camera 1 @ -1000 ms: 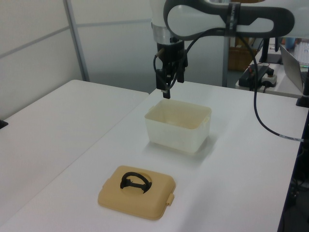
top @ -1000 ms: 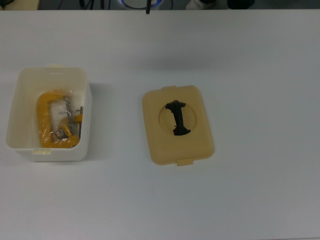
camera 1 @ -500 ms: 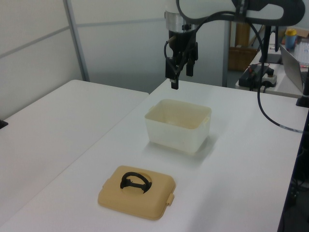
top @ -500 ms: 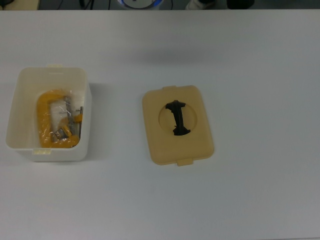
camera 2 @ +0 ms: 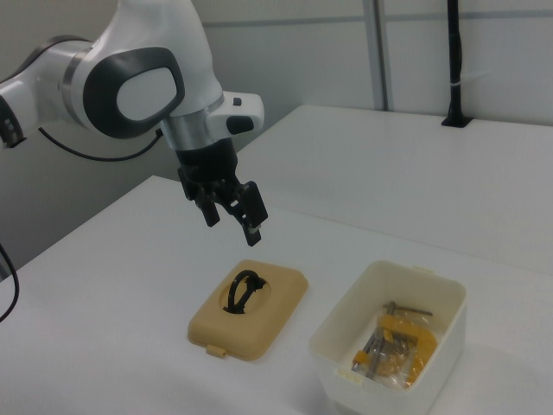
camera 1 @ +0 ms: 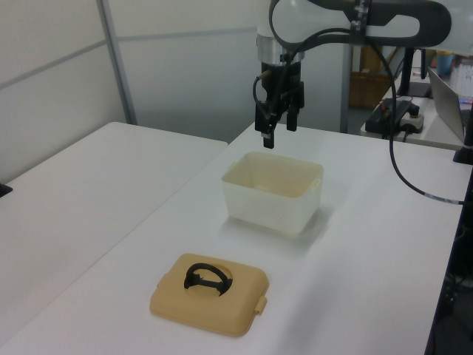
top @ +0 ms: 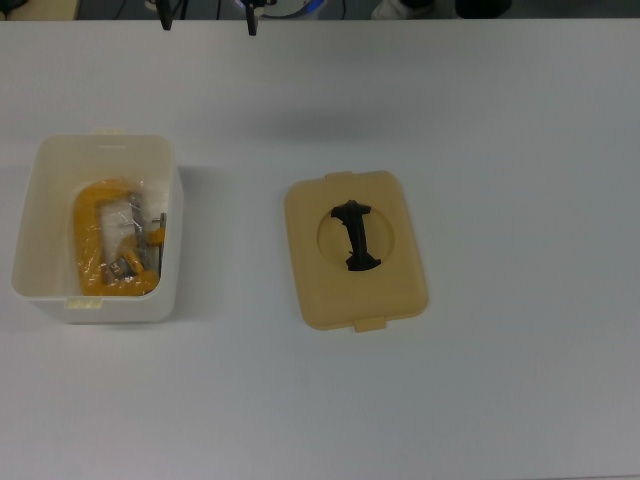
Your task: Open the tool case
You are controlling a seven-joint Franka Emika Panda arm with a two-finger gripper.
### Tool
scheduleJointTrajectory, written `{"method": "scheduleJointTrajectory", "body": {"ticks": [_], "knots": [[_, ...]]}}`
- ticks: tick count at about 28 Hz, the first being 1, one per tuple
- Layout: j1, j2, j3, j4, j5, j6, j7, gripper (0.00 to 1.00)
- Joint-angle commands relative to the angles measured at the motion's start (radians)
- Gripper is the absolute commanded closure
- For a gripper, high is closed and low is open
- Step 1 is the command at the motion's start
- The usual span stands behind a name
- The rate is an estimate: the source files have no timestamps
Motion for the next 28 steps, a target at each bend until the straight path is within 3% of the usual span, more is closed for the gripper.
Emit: {"method": "scheduleJointTrajectory", "body": {"ticks": [1,5,28], "knots": [[0.004,-0.009,-0.007,-0.016,0.016,0.019,-0.025,0.0],[0.004,-0.01,-0.007,-0.016,-0.01,0.012,-0.031,0.0],[0.006,-0.009,0.003,-0.015,-0.008,0.013,-0.025,0.0]]}}
